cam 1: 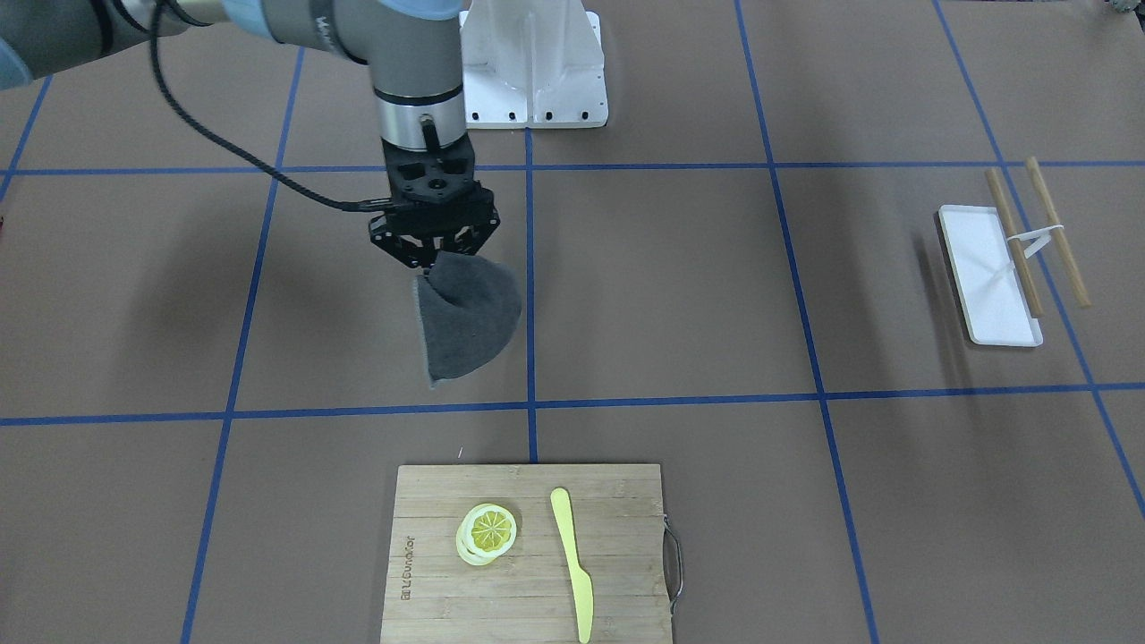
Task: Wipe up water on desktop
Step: 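Keep wiping the table near the board with the right gripper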
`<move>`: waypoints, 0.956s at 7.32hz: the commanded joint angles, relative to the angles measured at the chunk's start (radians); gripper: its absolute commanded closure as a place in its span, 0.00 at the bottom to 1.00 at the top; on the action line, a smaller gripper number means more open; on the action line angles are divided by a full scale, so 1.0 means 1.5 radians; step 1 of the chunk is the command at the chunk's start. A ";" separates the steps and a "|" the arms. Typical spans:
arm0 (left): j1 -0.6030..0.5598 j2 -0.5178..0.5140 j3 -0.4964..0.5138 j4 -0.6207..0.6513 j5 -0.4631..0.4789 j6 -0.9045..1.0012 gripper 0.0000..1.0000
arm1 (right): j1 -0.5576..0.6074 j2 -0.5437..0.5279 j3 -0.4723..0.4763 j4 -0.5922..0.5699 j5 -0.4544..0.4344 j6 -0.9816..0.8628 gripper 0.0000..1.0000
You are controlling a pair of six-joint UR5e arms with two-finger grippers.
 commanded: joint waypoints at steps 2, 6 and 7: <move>0.000 0.002 -0.009 -0.001 -0.014 -0.040 0.01 | 0.197 -0.123 0.066 -0.003 0.174 -0.182 1.00; 0.000 0.003 -0.009 -0.002 -0.014 -0.039 0.01 | 0.418 -0.350 0.096 0.000 0.300 -0.469 1.00; 0.000 0.003 -0.009 -0.002 -0.014 -0.039 0.01 | 0.477 -0.397 0.092 -0.003 0.302 -0.558 1.00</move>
